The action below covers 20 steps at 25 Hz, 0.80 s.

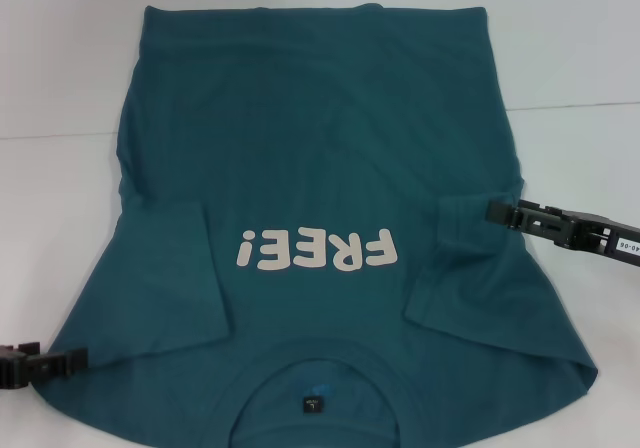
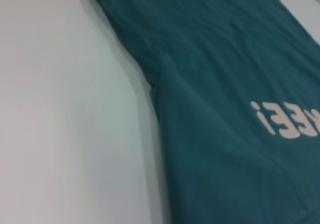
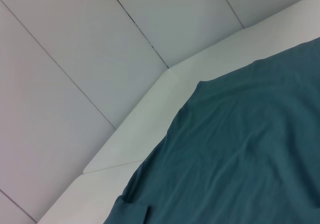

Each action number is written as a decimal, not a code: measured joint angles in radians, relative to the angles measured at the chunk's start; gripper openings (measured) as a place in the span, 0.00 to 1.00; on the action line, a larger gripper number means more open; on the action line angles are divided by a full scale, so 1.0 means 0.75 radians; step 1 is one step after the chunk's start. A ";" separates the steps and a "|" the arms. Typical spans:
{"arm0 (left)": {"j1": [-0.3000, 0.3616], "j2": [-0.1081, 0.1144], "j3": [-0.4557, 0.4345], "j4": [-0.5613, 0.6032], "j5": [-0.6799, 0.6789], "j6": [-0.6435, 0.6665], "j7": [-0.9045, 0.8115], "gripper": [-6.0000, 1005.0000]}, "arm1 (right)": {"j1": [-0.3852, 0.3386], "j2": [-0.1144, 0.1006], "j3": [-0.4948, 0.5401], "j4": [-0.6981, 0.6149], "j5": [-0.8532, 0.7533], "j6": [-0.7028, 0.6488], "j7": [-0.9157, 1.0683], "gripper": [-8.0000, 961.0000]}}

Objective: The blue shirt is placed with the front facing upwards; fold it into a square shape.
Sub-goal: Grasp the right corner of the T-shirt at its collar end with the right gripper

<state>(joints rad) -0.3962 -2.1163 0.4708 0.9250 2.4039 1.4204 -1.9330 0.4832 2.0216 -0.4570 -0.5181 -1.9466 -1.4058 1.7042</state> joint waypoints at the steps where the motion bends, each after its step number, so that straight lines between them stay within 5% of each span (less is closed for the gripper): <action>1: 0.000 0.000 0.000 0.000 0.000 0.000 0.000 0.87 | 0.000 0.000 0.000 0.001 0.000 0.000 0.000 0.97; 20: -0.048 0.002 0.005 -0.011 -0.003 0.193 0.012 0.87 | -0.008 0.000 0.000 0.002 0.000 0.001 0.010 0.97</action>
<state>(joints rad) -0.4323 -2.1146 0.4742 0.9167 2.4019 1.5655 -1.9237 0.4776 2.0216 -0.4571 -0.5170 -1.9465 -1.4051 1.7119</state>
